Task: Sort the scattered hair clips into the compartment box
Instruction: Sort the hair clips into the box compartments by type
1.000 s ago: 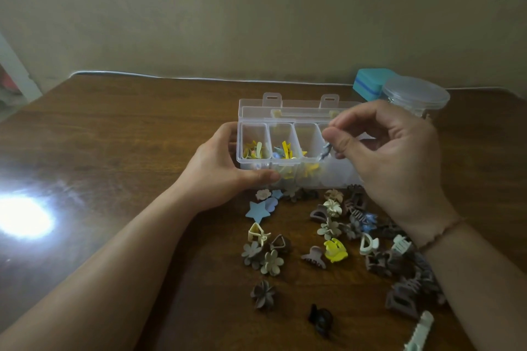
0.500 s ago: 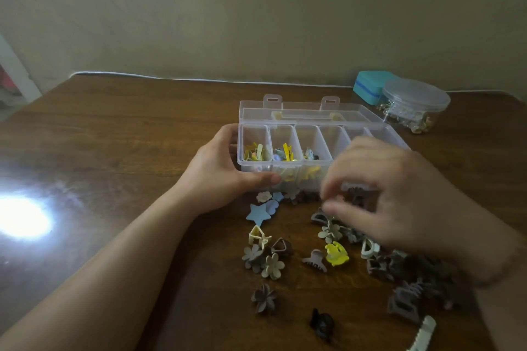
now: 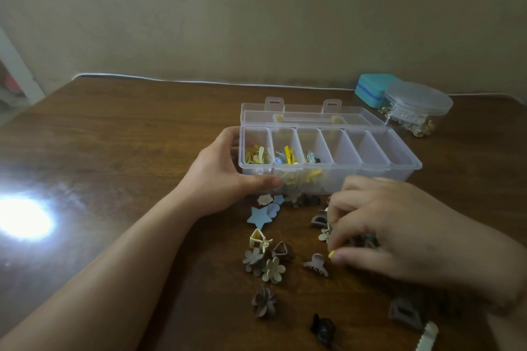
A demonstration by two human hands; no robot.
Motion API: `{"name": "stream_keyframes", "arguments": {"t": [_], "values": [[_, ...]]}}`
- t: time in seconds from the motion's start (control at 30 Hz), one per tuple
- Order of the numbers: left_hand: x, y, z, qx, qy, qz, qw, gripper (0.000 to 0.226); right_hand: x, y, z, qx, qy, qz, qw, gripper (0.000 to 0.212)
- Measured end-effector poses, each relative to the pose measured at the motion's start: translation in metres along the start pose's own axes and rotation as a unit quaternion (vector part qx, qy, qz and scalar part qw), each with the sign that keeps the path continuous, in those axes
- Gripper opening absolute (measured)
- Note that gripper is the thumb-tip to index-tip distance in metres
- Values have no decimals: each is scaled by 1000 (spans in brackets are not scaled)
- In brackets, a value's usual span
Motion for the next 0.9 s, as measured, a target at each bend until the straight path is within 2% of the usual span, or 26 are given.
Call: {"name": "stream_keyframes", "arguments": {"t": [0.07,0.1,0.17,0.23,0.3,0.43,0.53,0.6,0.67,0.73,0.8,0.9], "values": [[0,0,0,-1,3,0,1000,97,-6,-2,-4,3,-98,-42,994,26],[0,-1,1,-1,3,0,1000,97,-10,-2,-6,11,-169,-92,981,21],[0,-1,1,1,5,0,1000,95,-19,-6,-15,42,-276,-229,933,11],[0,-1,1,1,6,-1,1000,93,-23,-12,-26,89,-287,-350,887,9],[0,-1,1,-1,8,-2,1000,93,-20,-21,-33,139,-265,-395,869,4],[0,-1,1,0,8,2,1000,93,-5,-36,-42,204,-179,-341,900,9],[0,-1,2,1,14,0,1000,94,-10,-34,-36,177,-97,-364,909,26],[0,-1,3,3,15,-1,1000,93,-16,-33,-22,125,-79,-359,922,26],[1,-2,3,9,7,-4,1000,91,-13,-38,0,24,-75,-268,960,25],[1,-2,5,13,5,-10,1000,89,-2,-44,17,-55,-4,-170,984,28],[0,-3,5,13,5,-12,1000,88,8,-50,19,-74,33,-122,989,42],[0,-3,5,14,5,-9,1000,89,15,-55,18,-78,33,-98,992,52]]}}
Point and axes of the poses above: each hand's wrist, its own y-axis away from the middle knuckle, its own x-axis out of the palm, z = x × y, the point moved 3 cm from there along -y, towards the middle knuckle, and after that the axes turned 12 degrees about z, right-handed, at the moved point
